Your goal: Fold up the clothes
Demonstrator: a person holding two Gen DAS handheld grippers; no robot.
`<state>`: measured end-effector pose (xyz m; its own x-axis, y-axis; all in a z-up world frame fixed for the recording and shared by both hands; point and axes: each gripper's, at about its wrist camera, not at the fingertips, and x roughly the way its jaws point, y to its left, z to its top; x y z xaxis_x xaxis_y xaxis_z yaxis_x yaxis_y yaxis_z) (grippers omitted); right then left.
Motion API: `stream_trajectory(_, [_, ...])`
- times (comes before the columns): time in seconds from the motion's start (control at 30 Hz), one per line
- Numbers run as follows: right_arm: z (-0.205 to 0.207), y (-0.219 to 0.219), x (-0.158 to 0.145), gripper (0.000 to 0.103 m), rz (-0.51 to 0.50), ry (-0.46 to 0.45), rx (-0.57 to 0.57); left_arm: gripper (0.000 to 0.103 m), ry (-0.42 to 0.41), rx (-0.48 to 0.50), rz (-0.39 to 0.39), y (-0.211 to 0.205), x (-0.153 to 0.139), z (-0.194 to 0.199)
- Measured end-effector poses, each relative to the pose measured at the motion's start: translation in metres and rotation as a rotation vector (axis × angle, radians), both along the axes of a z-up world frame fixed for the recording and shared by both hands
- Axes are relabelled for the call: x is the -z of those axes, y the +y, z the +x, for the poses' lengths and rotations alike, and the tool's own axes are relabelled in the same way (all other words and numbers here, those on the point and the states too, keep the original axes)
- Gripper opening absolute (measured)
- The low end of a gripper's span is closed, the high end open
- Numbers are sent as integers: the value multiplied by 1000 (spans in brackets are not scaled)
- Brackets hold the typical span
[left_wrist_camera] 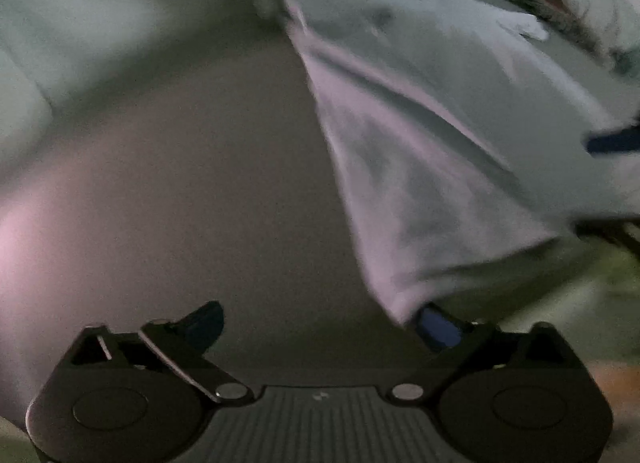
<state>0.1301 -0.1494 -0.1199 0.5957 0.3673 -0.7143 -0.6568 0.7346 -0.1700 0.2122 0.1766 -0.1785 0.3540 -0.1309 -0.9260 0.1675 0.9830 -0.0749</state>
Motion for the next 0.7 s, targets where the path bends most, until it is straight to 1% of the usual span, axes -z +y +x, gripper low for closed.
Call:
stream_trajectory(0.03, [11, -7, -3, 75, 26, 4, 25, 103, 85, -7, -95, 8, 1, 3])
stream_trajectory(0.07, [23, -14, -5, 75, 52, 9, 49, 103, 128, -36, -144, 15, 1, 4])
stream_trajectory(0.1, [33, -20, -6, 75, 74, 13, 69, 103, 118, -85, -141, 20, -3, 3])
stream_trajectory(0.17, [51, -29, -7, 76, 109, 4, 102, 103, 50, -209, -75, 27, -15, 5])
stream_trajectory(0.23, [67, -32, -6, 75, 118, -31, 106, 103, 10, -303, -42, 33, -22, 12])
stream_trajectory(0.3, [84, -30, -3, 66, 116, -63, 88, 103, -27, -385, -22, 37, -27, 24])
stream_trajectory(0.33, [95, -26, -1, 54, 102, -73, 86, 103, -39, -412, -10, 39, -29, 31])
stream_trajectory(0.37, [105, -20, 0, 44, 78, -79, 86, 103, -51, -428, 3, 39, -31, 38])
stream_trajectory(0.4, [113, -14, -1, 42, 61, -91, 86, 103, -65, -432, 11, 39, -34, 46])
stream_trajectory(0.47, [130, -1, -6, 41, 61, -131, 72, 103, -96, -419, 16, 40, -37, 64])
stream_trajectory(0.53, [148, 14, -10, 40, 55, -152, 63, 103, -112, -399, 20, 42, -37, 86])
stream_trajectory(0.63, [177, 40, -16, 39, -5, -186, 58, 103, -121, -370, 25, 47, -32, 128])
stream_trajectory(0.7, [196, 54, -21, 42, -26, -195, 54, 103, -124, -374, 10, 57, -29, 159])
